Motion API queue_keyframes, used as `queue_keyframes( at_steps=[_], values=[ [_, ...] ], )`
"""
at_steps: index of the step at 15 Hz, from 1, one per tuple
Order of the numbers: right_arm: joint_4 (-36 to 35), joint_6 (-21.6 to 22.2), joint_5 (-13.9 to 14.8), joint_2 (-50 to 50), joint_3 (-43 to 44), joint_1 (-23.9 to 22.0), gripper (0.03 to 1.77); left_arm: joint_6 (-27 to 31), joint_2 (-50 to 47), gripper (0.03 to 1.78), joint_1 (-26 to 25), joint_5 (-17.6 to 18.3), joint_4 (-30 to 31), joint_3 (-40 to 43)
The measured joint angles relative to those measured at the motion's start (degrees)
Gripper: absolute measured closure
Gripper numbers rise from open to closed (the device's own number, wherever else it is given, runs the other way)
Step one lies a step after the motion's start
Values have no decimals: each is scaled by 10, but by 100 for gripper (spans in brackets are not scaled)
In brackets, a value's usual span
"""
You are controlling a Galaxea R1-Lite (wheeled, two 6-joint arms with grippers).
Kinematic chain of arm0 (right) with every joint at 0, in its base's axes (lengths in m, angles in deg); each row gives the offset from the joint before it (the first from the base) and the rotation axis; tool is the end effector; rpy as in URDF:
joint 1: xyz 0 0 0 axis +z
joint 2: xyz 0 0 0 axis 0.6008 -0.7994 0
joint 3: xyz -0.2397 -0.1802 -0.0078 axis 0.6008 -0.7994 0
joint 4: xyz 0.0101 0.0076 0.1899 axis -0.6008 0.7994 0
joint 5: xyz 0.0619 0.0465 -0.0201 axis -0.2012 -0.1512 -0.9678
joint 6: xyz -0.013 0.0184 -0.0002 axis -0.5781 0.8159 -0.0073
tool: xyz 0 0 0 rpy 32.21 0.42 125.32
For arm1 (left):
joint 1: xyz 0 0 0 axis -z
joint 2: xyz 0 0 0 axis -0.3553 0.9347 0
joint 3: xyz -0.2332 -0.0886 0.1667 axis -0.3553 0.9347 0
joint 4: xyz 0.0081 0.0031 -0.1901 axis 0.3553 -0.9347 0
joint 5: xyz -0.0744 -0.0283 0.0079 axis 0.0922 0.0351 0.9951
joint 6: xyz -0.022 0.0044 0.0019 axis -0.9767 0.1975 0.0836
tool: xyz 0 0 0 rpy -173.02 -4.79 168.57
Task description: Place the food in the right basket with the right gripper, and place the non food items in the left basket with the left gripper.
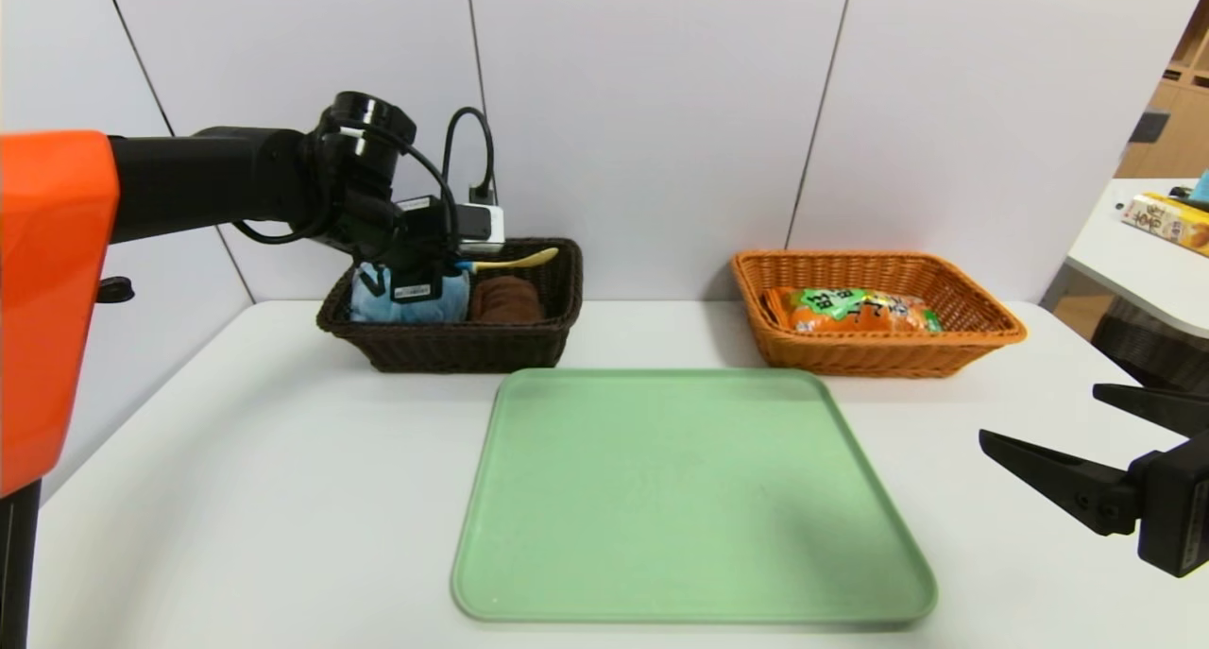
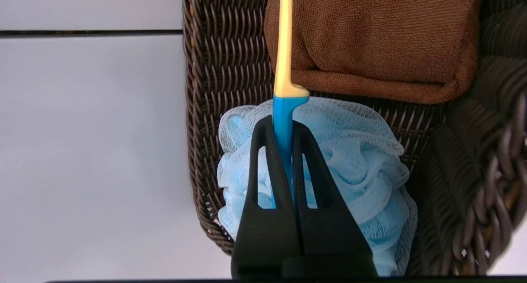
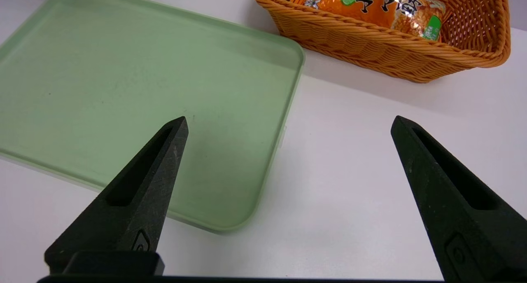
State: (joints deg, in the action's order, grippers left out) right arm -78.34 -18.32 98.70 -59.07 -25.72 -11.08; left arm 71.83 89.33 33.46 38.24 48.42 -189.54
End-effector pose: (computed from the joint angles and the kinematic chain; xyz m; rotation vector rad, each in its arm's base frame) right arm 0.1141 0.0507 0.2212 -0.1261 0.3484 0.2693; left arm 0.4200 -0.0967 0.2320 1.2981 0.3422 -0.6984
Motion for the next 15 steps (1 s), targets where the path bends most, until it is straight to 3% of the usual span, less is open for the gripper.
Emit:
queue_keyframes(
  at_steps=[4,6,9,15],
  values=[
    [0,0,4,-2,0,3,10,3,7,176,-5,0,2,-1],
    [0,0,5,-1,0,5,10,3,7,137,-7,0,3,-1],
    [0,-6,6,-1,0,6,10,4,-1,96,-12,0,0,-1],
    [0,-10,6,-1,-1,6,10,9,-53,50,-12,0,-9,4]
  ],
)
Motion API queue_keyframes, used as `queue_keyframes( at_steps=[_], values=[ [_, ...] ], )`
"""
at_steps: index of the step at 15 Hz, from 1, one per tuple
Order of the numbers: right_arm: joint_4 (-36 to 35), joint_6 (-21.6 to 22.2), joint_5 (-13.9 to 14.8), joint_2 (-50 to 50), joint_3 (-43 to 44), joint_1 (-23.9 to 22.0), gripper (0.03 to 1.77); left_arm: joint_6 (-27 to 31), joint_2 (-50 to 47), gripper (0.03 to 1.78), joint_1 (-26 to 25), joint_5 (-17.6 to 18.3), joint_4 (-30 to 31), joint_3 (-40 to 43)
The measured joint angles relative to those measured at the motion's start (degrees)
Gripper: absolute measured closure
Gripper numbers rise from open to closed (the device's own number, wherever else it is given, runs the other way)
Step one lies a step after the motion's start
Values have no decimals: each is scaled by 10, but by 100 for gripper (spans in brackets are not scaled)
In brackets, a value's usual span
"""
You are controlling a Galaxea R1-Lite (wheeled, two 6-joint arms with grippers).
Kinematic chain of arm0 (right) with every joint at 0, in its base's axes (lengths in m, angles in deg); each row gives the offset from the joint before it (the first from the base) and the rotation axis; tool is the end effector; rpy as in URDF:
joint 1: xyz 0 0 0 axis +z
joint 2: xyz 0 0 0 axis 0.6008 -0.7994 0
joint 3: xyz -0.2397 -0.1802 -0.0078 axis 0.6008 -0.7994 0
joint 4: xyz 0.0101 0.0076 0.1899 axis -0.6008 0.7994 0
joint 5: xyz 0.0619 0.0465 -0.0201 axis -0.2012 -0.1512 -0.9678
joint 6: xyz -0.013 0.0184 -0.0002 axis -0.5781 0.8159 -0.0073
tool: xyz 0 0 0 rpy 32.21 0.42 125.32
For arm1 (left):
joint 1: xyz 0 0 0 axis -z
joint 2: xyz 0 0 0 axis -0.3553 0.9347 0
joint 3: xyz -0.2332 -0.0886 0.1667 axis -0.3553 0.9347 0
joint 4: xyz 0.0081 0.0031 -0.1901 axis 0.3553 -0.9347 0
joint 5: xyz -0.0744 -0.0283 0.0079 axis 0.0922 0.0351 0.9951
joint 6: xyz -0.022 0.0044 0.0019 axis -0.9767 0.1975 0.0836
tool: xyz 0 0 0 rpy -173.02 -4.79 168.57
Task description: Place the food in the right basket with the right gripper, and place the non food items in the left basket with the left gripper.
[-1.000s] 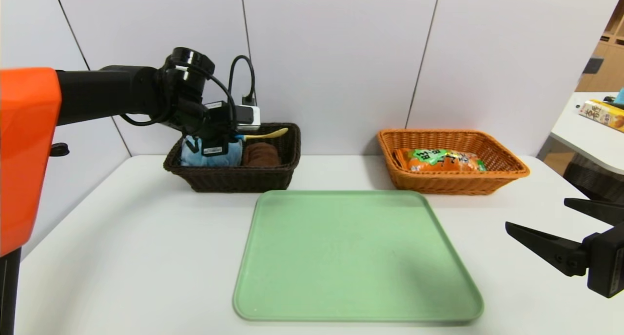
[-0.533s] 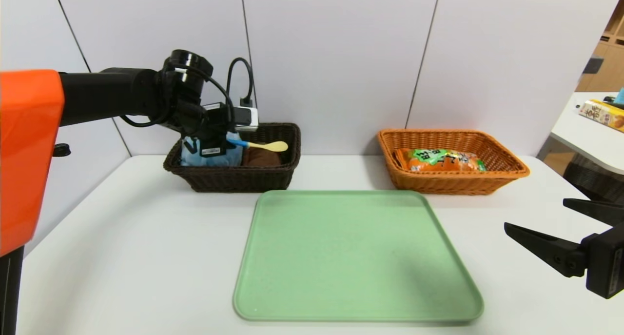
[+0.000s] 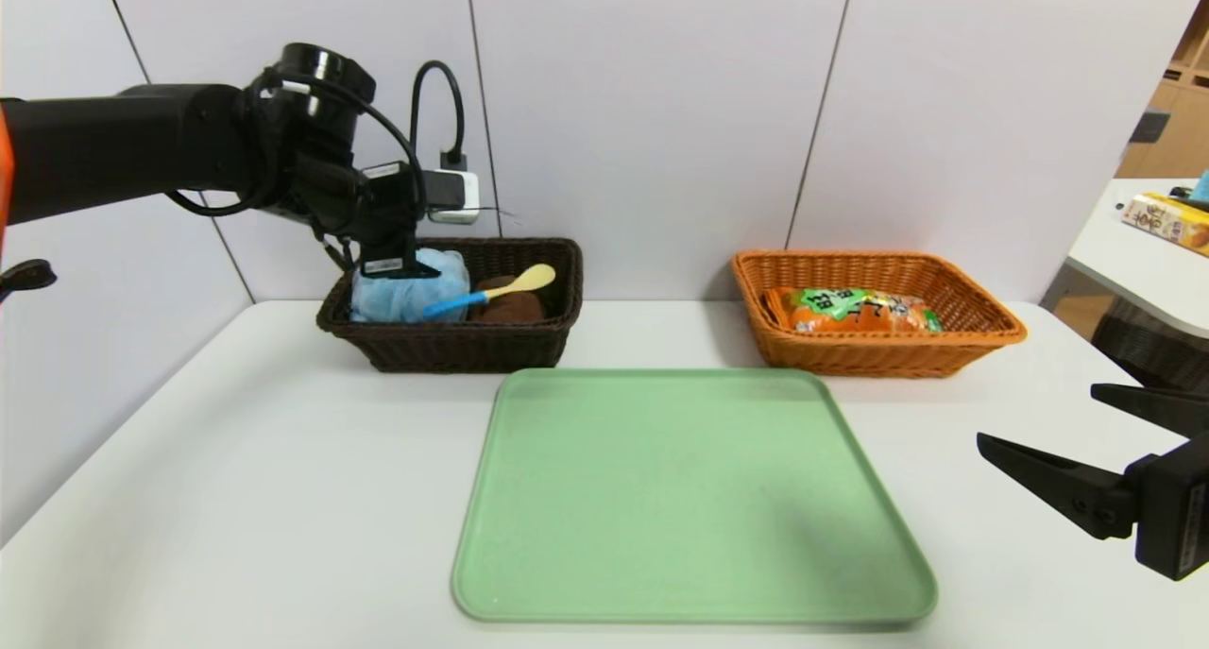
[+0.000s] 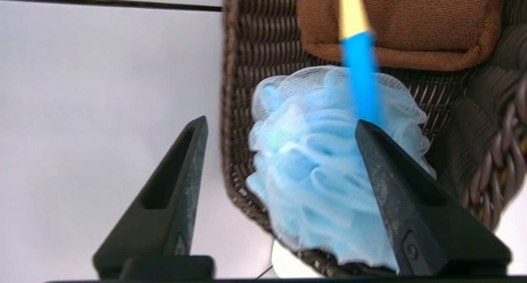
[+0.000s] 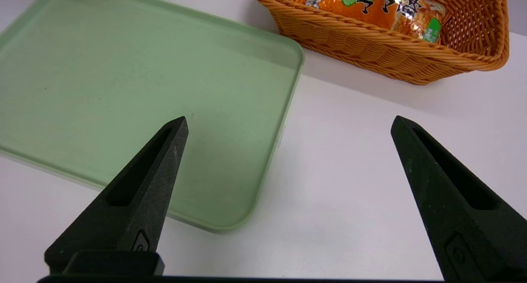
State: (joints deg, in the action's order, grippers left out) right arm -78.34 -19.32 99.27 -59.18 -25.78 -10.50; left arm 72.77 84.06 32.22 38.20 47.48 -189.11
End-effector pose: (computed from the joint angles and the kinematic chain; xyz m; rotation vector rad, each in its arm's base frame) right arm 0.1140 0.0518 0.2207 -0.1477 0.3477 0.2726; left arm 0.3985 -0.0828 0.2671 1.3153 0.2920 -0.6399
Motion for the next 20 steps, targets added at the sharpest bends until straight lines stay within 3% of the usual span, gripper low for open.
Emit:
queue_keyframes(
  at_steps=[5,7,14,20],
  values=[
    [0,0,0,1,-7,0,10,-7,-98,31,31,3,-33,30],
    [0,-1,0,2,-7,1,10,-42,-142,27,61,3,-59,34],
    [0,-8,1,10,-5,4,10,-281,-226,17,126,-1,-57,-8],
    [0,-10,1,22,2,2,10,-527,-295,14,135,-44,-43,30]
  ],
)
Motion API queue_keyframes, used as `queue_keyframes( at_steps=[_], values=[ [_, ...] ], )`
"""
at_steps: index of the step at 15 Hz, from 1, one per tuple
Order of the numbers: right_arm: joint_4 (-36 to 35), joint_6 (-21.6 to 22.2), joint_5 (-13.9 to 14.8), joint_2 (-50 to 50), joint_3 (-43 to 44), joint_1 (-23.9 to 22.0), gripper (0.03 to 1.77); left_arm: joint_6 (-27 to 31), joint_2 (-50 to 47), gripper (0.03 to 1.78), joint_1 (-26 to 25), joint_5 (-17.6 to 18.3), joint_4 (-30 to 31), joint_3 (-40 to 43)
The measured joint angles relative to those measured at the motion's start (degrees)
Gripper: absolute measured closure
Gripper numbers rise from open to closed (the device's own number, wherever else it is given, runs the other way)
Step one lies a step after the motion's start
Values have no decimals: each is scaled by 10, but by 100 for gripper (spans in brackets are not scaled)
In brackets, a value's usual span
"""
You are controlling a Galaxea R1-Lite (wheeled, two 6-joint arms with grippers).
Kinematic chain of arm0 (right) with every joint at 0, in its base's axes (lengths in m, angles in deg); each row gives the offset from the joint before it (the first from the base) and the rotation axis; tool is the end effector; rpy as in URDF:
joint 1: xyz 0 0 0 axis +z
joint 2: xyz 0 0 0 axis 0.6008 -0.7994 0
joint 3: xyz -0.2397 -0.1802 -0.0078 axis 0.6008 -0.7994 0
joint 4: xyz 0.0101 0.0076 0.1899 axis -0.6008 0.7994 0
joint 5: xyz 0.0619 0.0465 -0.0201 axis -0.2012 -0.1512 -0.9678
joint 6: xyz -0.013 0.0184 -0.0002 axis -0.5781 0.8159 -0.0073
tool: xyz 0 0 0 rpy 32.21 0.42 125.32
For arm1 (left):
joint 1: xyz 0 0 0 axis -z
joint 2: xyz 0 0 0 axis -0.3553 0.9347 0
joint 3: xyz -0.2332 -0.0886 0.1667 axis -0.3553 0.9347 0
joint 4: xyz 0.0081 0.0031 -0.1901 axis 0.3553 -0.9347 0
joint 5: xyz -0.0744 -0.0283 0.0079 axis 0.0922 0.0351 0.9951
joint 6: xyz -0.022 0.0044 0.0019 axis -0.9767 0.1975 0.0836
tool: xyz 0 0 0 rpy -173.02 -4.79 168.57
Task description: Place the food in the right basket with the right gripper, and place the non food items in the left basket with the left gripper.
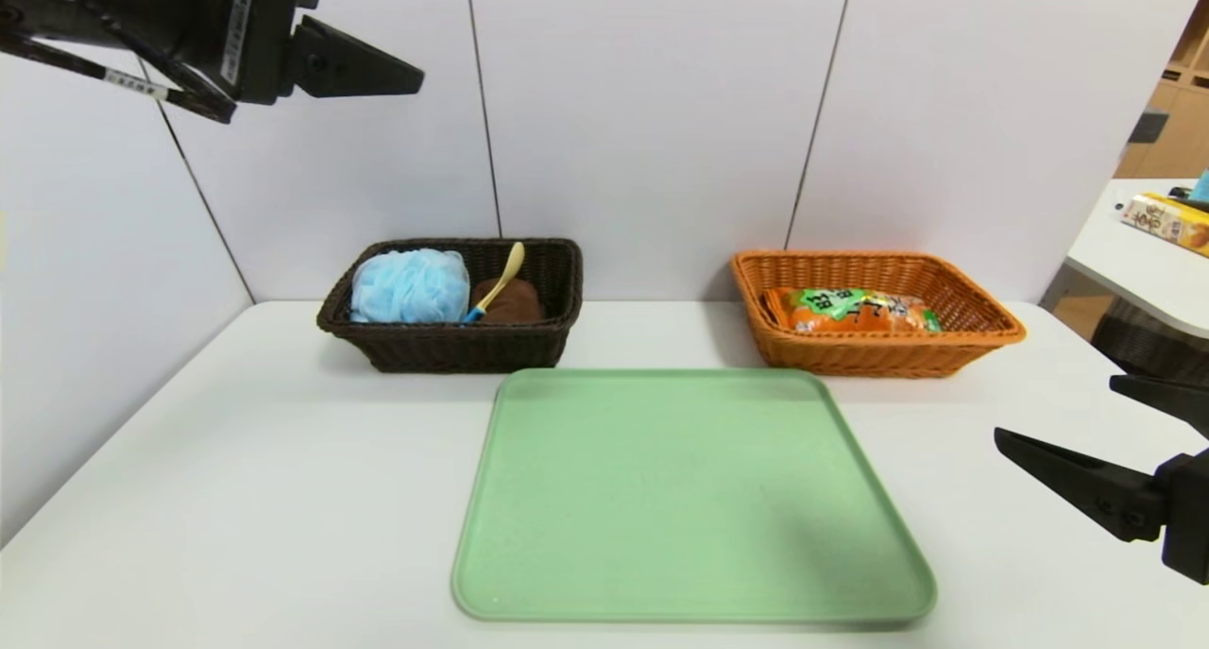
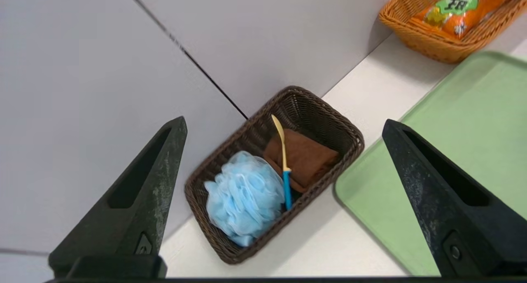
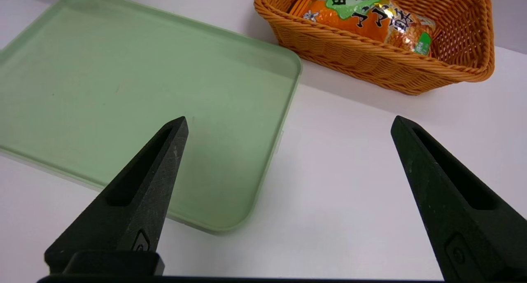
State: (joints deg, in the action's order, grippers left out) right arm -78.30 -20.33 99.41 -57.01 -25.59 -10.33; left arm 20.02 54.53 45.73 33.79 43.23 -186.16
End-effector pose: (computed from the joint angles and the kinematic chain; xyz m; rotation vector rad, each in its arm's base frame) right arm 0.1063 0.0483 0.2262 -0.1530 0.3066 0.2759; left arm 0.2065 -0.0967 0.4134 0.4481 0.0868 -0.4956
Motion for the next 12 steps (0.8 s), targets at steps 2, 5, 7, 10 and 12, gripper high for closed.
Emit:
queue_keyframes(
  at_steps=[2,5,7,10,12],
  values=[
    [0,0,0,4,1,-4,10,-42,-41,14,-1,-38,8,62],
    [0,1,4,6,2,-6,10,-86,-116,12,-12,-82,53,198],
    [0,2,12,6,2,-7,10,-97,-174,12,-42,-92,96,305],
    [0,2,24,7,0,-7,10,-102,-271,12,-100,-95,144,438],
    [1,2,43,7,-5,-7,10,-104,-327,12,-135,-93,151,498]
  ],
)
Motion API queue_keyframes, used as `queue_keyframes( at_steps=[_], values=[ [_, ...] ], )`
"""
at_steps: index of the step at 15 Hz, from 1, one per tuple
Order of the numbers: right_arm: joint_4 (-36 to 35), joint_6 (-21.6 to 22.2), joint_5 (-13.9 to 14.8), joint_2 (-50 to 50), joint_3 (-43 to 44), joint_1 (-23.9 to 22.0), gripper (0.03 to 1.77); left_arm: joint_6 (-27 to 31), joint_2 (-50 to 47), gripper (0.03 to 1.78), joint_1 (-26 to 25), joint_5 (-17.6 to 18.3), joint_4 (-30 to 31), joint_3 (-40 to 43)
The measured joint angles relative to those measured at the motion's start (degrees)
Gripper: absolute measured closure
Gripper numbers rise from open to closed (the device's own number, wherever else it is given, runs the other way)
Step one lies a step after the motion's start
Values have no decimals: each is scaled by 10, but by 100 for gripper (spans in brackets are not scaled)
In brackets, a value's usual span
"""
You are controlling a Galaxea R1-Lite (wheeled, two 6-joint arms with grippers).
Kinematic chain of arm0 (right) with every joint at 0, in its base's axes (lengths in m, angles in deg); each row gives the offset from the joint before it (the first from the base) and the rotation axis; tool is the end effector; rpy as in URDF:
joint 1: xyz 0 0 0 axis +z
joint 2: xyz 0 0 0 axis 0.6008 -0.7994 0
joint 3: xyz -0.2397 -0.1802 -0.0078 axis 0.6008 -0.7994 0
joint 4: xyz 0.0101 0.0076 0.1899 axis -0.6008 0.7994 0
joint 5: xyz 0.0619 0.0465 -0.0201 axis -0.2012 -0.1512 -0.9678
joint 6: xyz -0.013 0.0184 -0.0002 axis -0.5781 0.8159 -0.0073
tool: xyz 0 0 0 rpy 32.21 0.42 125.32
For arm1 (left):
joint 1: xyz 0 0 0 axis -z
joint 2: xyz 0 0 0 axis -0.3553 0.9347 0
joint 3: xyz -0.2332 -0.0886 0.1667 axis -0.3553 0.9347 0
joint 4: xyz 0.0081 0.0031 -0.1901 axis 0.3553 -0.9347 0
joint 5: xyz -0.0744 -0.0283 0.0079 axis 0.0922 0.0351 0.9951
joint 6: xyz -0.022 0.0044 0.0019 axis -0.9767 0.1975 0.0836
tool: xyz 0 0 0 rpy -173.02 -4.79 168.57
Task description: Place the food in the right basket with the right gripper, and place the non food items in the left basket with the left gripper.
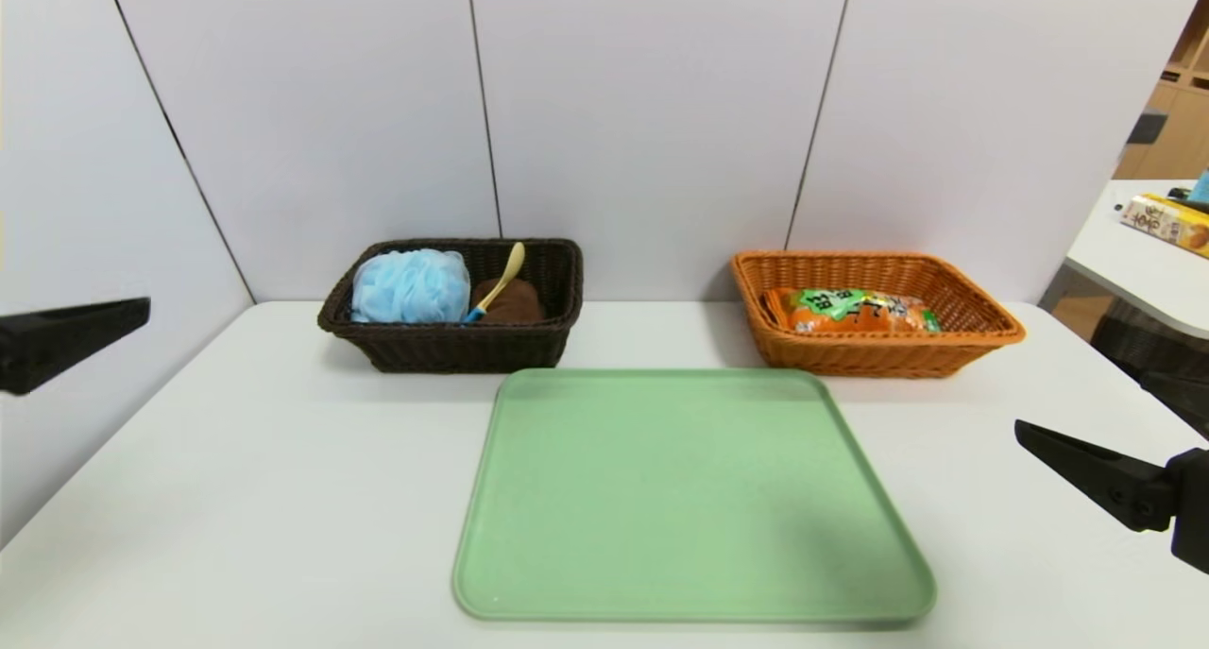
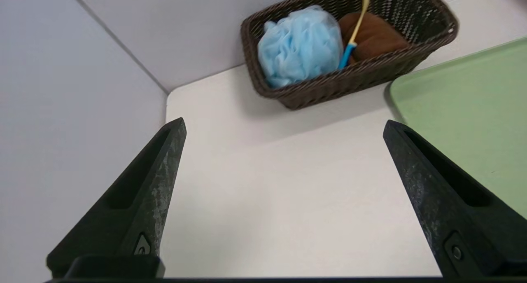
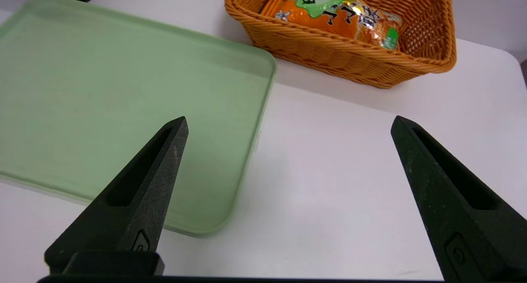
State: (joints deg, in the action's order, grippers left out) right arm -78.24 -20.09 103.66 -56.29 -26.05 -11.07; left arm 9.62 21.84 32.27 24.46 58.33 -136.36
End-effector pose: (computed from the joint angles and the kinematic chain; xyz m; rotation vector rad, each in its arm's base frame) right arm 0.1046 0.0440 0.2253 -0.1571 0.3018 0.1888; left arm 0.0982 -0.0168 0.3116 0.2732 0.2118 -0.0920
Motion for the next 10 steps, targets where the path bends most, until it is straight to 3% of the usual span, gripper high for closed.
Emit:
queue_keyframes(
  at_steps=[5,10],
  values=[
    [0,0,34,12,-12,-17,10,-9,-114,12,-48,14,2,107],
    [-1,0,36,34,-17,-94,10,-25,-185,12,-53,14,0,150]
  ],
)
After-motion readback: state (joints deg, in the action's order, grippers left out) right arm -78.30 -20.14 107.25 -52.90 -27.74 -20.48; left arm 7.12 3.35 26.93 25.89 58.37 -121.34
